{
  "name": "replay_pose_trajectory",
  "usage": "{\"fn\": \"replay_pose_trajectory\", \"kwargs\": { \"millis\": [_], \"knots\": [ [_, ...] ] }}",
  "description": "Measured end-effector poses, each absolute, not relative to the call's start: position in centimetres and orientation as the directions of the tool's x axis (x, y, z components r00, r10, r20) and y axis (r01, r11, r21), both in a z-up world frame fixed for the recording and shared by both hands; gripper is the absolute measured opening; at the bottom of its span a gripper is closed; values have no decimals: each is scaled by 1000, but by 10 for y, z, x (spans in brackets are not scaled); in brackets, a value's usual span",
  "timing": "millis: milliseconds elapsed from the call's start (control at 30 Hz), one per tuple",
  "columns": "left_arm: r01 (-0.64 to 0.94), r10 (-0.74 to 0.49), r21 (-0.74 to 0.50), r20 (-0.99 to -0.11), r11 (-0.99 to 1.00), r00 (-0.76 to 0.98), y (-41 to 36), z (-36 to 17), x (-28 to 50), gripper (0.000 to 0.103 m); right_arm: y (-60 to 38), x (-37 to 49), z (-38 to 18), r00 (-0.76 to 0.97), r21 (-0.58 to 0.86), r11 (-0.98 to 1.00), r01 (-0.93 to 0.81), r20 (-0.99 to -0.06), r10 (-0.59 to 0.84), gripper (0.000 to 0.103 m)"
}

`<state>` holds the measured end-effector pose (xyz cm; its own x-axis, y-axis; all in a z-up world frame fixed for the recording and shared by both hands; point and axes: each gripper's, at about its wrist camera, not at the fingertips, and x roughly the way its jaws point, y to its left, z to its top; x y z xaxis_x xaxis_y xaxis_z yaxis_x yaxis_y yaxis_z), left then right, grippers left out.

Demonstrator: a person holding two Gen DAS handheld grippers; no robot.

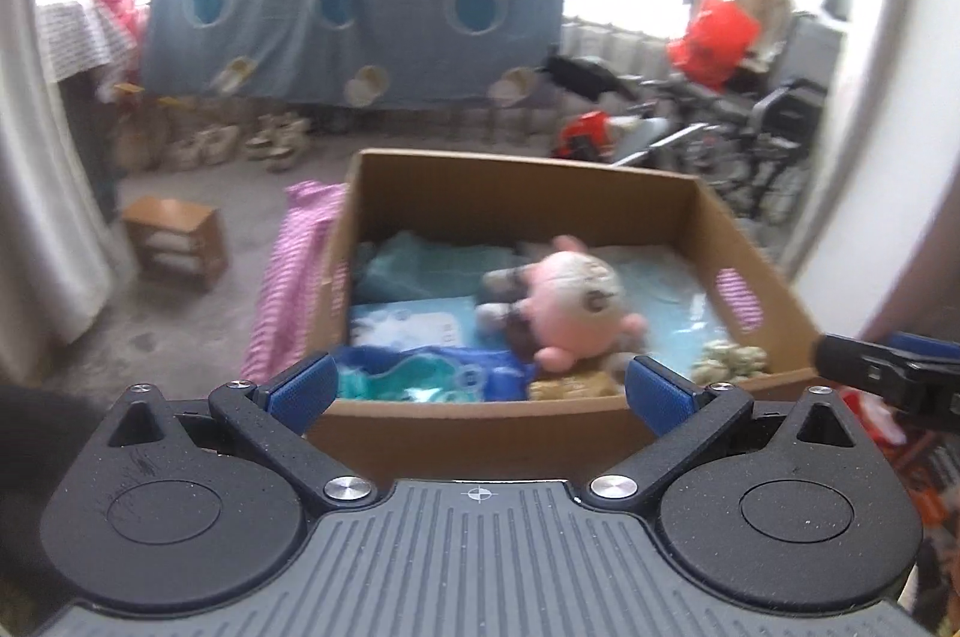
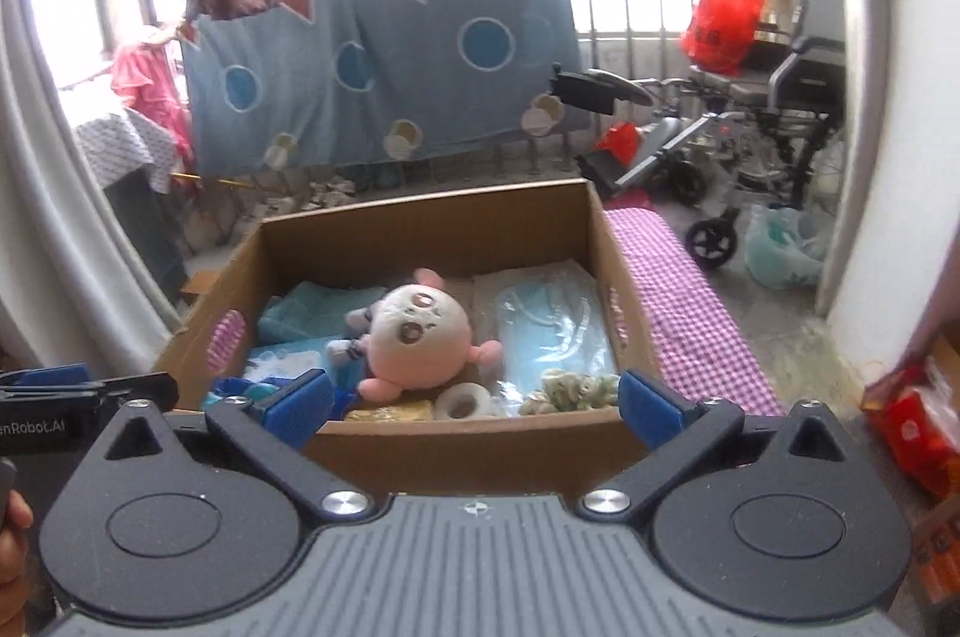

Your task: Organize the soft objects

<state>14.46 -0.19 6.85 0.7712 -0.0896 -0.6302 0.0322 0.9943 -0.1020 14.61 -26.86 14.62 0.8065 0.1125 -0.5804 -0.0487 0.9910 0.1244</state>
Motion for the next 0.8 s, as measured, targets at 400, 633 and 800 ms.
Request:
{"fn": "replay_pose_trajectory", "kwargs": {
  "millis": [400,633,800],
  "knots": [
    [-26,-11,-41,-722,999,692,-15,53,167,103,-252,161,134,763,89,995,-40,-640,88,103],
    [-45,10,-28,-741,999,671,-25,57,172,102,-244,172,129,727,124,990,-69,-673,135,103],
    [-57,30,-10,-755,998,655,-31,53,176,103,-242,175,126,717,101,993,-64,-687,116,103]
  ]
}}
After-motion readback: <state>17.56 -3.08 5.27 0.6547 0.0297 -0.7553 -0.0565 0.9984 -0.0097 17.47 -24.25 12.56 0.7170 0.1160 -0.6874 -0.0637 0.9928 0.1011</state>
